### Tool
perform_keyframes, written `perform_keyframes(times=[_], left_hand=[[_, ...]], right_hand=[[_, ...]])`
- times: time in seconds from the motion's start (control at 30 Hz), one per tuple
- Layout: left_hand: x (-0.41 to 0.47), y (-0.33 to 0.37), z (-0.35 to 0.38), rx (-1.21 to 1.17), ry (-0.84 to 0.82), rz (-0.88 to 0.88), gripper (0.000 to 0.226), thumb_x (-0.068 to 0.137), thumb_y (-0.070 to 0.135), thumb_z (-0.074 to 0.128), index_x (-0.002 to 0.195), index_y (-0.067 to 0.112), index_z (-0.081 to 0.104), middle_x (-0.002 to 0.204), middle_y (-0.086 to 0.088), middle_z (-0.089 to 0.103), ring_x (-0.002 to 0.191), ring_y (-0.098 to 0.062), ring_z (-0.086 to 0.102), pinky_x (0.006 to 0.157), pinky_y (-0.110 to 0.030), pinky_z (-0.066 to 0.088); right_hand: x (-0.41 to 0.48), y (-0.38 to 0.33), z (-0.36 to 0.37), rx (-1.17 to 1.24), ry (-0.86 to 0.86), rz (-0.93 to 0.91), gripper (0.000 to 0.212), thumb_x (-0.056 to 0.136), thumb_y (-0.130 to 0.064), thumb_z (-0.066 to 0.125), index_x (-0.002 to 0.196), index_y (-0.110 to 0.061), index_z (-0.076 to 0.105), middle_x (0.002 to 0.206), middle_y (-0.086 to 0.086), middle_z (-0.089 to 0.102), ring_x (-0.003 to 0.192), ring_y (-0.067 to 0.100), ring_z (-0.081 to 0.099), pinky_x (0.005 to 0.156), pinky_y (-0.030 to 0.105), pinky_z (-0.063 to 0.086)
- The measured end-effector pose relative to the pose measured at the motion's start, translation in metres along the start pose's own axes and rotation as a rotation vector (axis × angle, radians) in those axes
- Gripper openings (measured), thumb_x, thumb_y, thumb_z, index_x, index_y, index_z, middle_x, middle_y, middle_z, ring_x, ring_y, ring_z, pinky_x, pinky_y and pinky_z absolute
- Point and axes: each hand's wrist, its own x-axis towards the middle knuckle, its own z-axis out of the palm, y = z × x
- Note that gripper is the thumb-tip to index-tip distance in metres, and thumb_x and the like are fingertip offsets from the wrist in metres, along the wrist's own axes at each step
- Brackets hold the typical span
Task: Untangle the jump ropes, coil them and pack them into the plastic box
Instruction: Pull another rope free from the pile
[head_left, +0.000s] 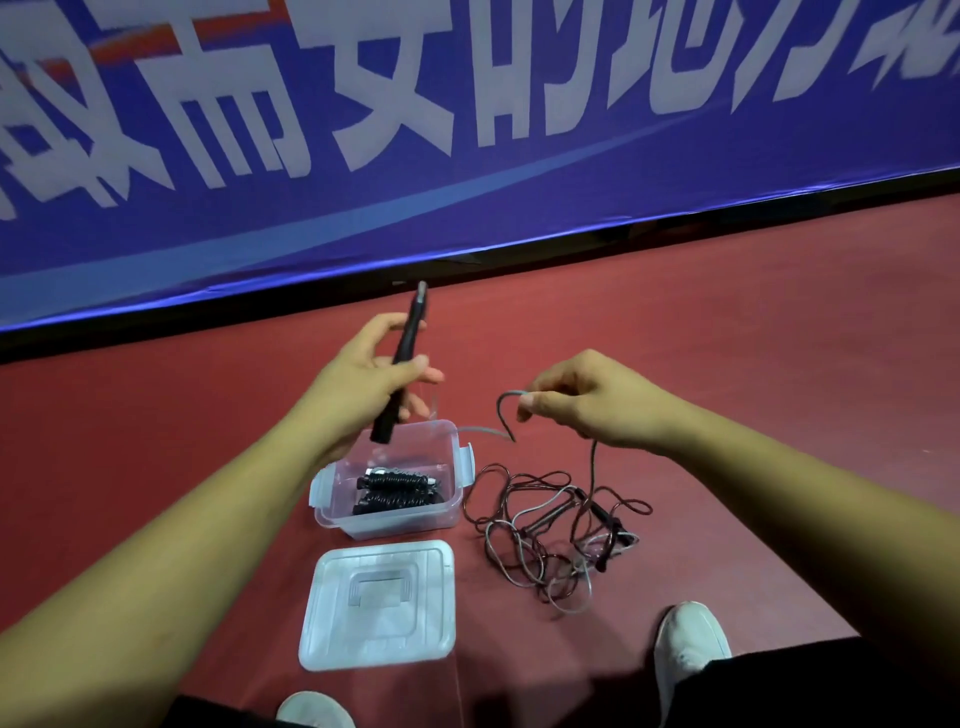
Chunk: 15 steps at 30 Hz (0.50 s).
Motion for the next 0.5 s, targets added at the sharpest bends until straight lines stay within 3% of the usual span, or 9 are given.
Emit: perform_keyframes(times=[0.1,0.17,0.23,0.3,0.37,0.43,0.5], left_hand=[[-0.011,0.004,0.020,0.058,-0.133,0.074,0.027,0.094,-0.006,0.055,0.106,0.010,0.036,0.106,-0.011,0.074,0.048,-0.017,0.047,0.043,-0.024,0.034],[-0.015,0.004,0.030,0.098,-0.198,0.103,0.027,0.094,0.000,0.060,0.103,0.008,0.036,0.108,-0.004,0.074,0.050,-0.016,0.046,0.042,-0.024,0.031],[-0.015,0.005,0.033,0.127,-0.238,0.103,0.025,0.093,0.011,0.065,0.100,0.008,0.042,0.088,-0.005,0.071,0.050,-0.016,0.042,0.043,-0.023,0.028],[-0.015,0.006,0.032,0.157,-0.258,0.093,0.016,0.093,0.018,0.066,0.094,0.012,0.051,0.068,-0.014,0.049,0.051,-0.014,0.032,0.046,-0.025,0.022],[-0.015,0.007,0.032,0.121,-0.250,0.090,0.011,0.092,0.017,0.066,0.086,0.013,0.058,0.064,-0.012,0.038,0.049,-0.012,0.029,0.045,-0.022,0.020],[-0.015,0.009,0.033,-0.007,-0.186,0.070,0.013,0.091,0.012,0.065,0.081,0.011,0.058,0.059,-0.006,0.038,0.043,-0.011,0.028,0.039,-0.017,0.020],[-0.014,0.011,0.031,-0.180,-0.120,0.028,0.015,0.092,0.006,0.061,0.080,0.010,0.053,0.056,0.000,0.039,0.042,-0.008,0.029,0.034,-0.015,0.019]], right_hand=[[-0.001,-0.012,0.002,-0.054,-0.003,-0.082,0.024,0.095,-0.031,0.062,0.084,-0.015,0.076,0.048,-0.008,0.034,0.046,0.006,0.028,0.046,0.018,0.024],[-0.002,-0.019,0.001,-0.063,-0.006,-0.127,0.022,0.096,-0.029,0.062,0.082,-0.017,0.075,0.048,-0.008,0.034,0.047,0.006,0.030,0.047,0.018,0.024],[-0.003,-0.024,-0.002,-0.055,0.002,-0.151,0.021,0.096,-0.024,0.062,0.078,-0.019,0.072,0.046,-0.011,0.039,0.046,0.004,0.034,0.048,0.015,0.026],[-0.001,-0.025,-0.004,-0.040,0.022,-0.155,0.021,0.096,-0.024,0.063,0.078,-0.019,0.072,0.047,-0.015,0.047,0.047,0.002,0.040,0.050,0.013,0.030],[-0.001,-0.021,-0.004,-0.030,0.006,-0.154,0.021,0.095,-0.028,0.063,0.080,-0.017,0.072,0.052,-0.012,0.052,0.050,0.002,0.043,0.052,0.014,0.034],[0.002,-0.012,-0.003,-0.004,-0.071,-0.120,0.021,0.096,-0.026,0.062,0.082,-0.013,0.069,0.059,-0.003,0.062,0.055,0.004,0.052,0.056,0.017,0.041],[0.006,0.004,-0.002,-0.003,-0.154,-0.066,0.020,0.097,-0.023,0.060,0.084,-0.010,0.067,0.076,0.005,0.073,0.069,0.009,0.062,0.071,0.024,0.049]])
